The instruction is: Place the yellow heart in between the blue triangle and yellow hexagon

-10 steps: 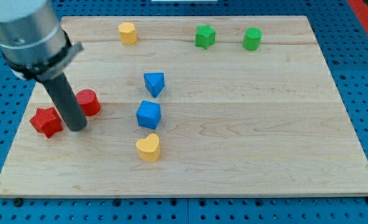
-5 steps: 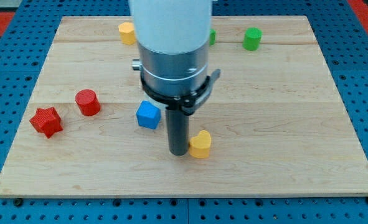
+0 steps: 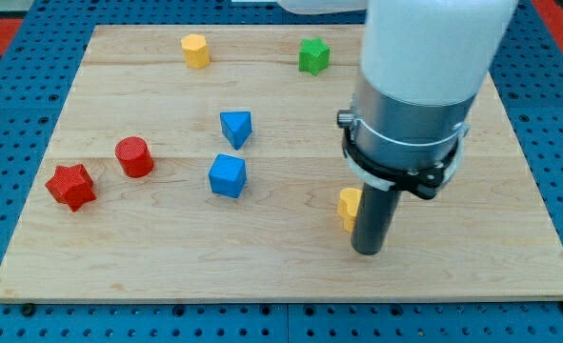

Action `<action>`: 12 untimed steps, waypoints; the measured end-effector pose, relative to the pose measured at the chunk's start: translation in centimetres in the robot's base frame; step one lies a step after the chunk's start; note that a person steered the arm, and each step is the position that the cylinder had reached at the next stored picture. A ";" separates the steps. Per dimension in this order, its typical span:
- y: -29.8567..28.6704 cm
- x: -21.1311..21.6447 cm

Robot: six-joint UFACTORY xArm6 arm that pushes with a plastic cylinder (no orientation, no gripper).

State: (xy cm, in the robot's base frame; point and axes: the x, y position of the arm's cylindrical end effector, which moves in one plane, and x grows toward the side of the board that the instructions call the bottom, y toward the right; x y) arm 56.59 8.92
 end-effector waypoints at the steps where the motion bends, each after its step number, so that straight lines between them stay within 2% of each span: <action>1: 1.8 0.0; 4: -0.8 -3.6; 7: -2.8 -4.2; 8: -5.3 -4.4; 12: -8.2 -10.3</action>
State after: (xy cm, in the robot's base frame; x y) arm 46.31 0.75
